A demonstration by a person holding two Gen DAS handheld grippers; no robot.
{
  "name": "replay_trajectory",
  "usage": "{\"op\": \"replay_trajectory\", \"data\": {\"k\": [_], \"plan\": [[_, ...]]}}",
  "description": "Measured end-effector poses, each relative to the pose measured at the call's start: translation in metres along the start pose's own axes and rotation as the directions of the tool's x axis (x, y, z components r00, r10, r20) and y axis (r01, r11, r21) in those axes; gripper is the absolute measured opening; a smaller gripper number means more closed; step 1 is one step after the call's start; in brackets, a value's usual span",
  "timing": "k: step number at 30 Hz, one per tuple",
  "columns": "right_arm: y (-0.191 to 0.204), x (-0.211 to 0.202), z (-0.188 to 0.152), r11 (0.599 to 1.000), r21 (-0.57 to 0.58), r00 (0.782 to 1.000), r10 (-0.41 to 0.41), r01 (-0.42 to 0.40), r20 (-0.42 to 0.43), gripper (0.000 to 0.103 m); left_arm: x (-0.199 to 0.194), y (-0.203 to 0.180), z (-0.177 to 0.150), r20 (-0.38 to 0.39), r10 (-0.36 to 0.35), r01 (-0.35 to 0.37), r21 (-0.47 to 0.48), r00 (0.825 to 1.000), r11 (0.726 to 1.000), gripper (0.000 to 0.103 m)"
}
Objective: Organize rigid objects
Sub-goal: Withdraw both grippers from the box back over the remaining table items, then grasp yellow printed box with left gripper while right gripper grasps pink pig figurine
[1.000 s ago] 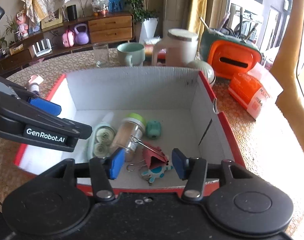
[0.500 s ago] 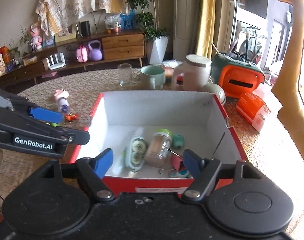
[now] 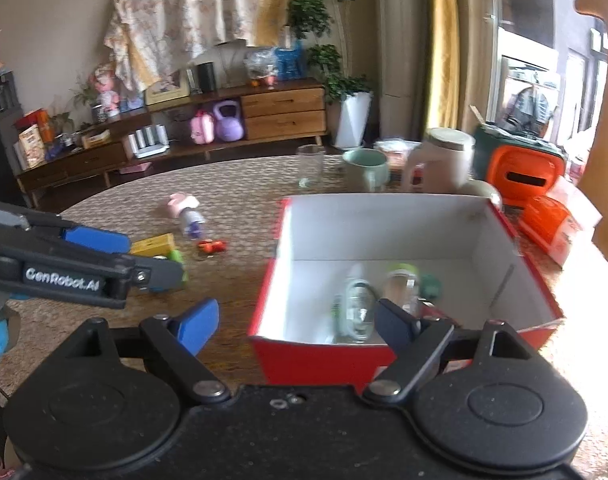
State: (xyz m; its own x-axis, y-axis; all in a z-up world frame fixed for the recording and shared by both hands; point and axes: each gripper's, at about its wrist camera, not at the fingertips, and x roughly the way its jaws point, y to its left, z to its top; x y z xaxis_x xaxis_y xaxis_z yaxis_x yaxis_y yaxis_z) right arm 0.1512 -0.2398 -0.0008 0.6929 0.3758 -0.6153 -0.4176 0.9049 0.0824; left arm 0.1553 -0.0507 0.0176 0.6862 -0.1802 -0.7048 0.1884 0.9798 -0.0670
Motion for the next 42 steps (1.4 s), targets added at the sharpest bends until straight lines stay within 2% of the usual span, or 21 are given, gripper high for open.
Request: {"op": "replay_trajectory", "data": {"k": [8, 11, 16, 24, 29, 32, 42], "plan": [[0.035, 0.011, 0.002, 0.998, -0.011, 0.998, 0.062, -0.062, 0.007, 0.087, -0.012, 0.042, -0.016, 0.018, 0.027, -0.025, -0.094, 0.999, 0.995, 0.071], [0.049, 0.017, 0.001, 0.996, -0.035, 0.997, 0.083, -0.083, 0.001, 0.087, -0.015, 0.059, -0.021, 0.026, 0.048, -0.045, -0.119, 0.999, 0.992, 0.08], [0.078, 0.031, 0.002, 0.991, -0.082, 0.994, 0.108, -0.108, -0.01, 0.087, -0.017, 0.083, -0.028, 0.036, 0.081, -0.076, -0.127, 0.996, 0.989, 0.081], [0.118, 0.054, 0.004, 0.981, -0.131, 0.99, 0.141, -0.141, -0.011, 0.087, -0.015, 0.12, -0.035, 0.062, 0.096, -0.088, -0.124, 0.993, 0.988, 0.085], [0.134, 0.074, 0.003, 0.976, -0.142, 0.986, 0.164, -0.167, -0.028, 0.087, -0.006, 0.14, -0.036, 0.075, 0.093, -0.084, -0.111, 0.993, 0.99, 0.091], [0.139, 0.085, 0.0, 0.972, -0.142, 0.982, 0.184, -0.188, -0.043, 0.087, 0.005, 0.155, -0.036, 0.073, 0.076, -0.067, -0.119, 0.994, 0.991, 0.103], [0.144, 0.129, -0.003, 0.969, -0.142, 0.978, 0.191, -0.202, -0.09, 0.086, 0.058, 0.197, -0.024, 0.012, 0.1, -0.098, -0.089, 0.995, 0.991, 0.103]]}}
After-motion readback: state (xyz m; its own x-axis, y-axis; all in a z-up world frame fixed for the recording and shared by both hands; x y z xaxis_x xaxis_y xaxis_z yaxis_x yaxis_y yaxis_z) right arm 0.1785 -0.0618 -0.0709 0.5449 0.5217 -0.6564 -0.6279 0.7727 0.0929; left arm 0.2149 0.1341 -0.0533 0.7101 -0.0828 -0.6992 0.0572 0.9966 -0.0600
